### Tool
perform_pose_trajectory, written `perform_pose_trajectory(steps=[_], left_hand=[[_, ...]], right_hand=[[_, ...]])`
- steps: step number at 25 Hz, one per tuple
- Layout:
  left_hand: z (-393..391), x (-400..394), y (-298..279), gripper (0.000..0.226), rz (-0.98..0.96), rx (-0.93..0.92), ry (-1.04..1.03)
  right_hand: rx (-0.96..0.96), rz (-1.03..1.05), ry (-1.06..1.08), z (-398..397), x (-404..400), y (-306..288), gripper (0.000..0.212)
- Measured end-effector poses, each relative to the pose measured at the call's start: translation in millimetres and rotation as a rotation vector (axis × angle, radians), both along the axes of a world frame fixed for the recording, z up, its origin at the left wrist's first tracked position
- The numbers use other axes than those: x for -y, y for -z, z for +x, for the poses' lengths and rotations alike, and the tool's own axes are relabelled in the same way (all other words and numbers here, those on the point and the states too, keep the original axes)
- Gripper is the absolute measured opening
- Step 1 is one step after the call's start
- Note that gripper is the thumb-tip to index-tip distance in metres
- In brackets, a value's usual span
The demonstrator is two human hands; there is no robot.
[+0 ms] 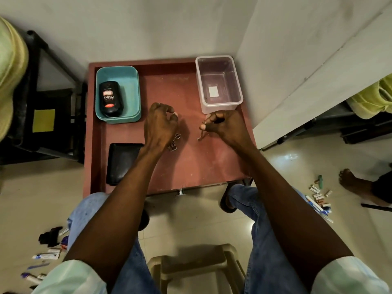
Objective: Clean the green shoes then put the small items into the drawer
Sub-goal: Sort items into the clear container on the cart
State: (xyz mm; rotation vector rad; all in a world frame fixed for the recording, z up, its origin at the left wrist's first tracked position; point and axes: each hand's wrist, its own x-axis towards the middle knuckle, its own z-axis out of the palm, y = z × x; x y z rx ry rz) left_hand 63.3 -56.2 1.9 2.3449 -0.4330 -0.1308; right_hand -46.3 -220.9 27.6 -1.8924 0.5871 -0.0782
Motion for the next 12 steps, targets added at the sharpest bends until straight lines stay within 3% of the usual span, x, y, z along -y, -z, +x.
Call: perform_pose_trajectory(steps=[7,12], left_hand=[[5.2,2.8,-5.5,0.02,-0.04,0.01,0.006],[10.8,6.1,-7.4,0.019,-0.072,0.011,-0.01]], right_hand=[[0.148,-0.047,0.143,20.8,29.1,-35.0,0.008],[0.061,-0.201,0.184,77.8,71.4,-56.9,0.008]])
